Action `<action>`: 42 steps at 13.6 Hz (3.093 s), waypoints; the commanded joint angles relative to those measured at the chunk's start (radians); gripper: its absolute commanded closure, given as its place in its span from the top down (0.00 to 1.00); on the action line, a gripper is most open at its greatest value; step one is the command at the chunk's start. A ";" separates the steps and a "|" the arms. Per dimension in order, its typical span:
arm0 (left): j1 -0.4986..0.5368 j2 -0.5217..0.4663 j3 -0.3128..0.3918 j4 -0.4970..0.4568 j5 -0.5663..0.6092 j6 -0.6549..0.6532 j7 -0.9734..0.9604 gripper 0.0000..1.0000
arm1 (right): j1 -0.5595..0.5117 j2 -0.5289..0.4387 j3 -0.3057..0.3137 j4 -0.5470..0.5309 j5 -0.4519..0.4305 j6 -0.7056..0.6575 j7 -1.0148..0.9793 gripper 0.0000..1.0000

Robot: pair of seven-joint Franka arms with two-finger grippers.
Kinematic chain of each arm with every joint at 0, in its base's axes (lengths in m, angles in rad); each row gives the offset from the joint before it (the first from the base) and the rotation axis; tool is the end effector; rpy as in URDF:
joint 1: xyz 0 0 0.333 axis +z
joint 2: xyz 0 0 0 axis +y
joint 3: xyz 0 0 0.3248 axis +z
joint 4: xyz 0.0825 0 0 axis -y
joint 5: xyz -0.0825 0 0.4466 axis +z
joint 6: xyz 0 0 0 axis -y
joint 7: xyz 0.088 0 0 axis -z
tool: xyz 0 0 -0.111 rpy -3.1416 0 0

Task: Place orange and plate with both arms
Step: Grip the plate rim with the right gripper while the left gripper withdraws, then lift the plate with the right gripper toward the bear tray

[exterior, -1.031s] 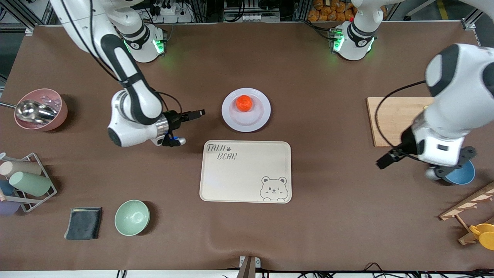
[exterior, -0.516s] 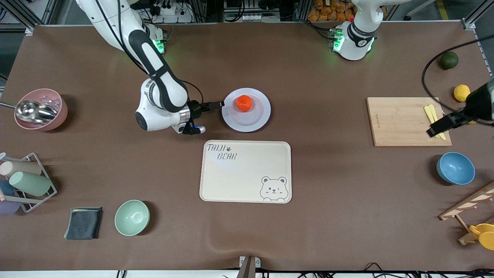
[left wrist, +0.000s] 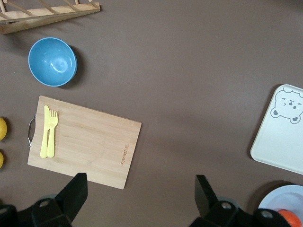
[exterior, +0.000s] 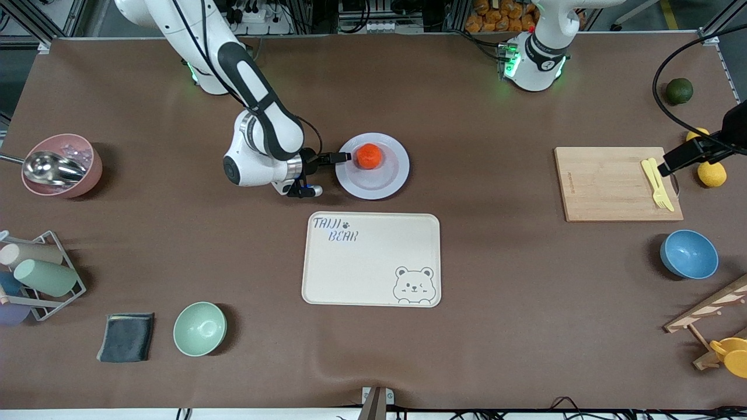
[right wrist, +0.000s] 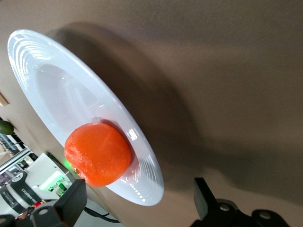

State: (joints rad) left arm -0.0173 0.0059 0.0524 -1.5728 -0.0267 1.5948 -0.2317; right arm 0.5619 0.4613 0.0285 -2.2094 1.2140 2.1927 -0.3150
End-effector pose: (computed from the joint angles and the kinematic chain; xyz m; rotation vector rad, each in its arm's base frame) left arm 0.6211 0.0188 0.6267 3.0859 0.4148 0.0209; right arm 0.4312 0.3345 0.0996 -2.3458 0.1070 0.6395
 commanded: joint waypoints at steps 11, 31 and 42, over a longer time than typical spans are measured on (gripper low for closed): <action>-0.017 -0.084 0.001 -0.084 -0.002 0.027 0.023 1.00 | 0.033 0.042 -0.010 -0.006 0.263 0.007 -0.084 1.00; -0.007 -0.092 0.001 -0.088 -0.010 -0.012 0.022 1.00 | 0.021 0.033 -0.010 0.002 0.328 -0.004 -0.084 0.00; -0.006 -0.089 0.000 -0.098 -0.010 -0.012 0.023 1.00 | -0.031 -0.098 -0.041 0.114 0.296 0.045 -0.093 0.00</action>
State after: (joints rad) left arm -0.0261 -0.0544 0.0528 -1.6444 -0.0267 1.5888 -0.2303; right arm 0.5540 0.3620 -0.0128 -2.1343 1.5120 2.2297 -0.3863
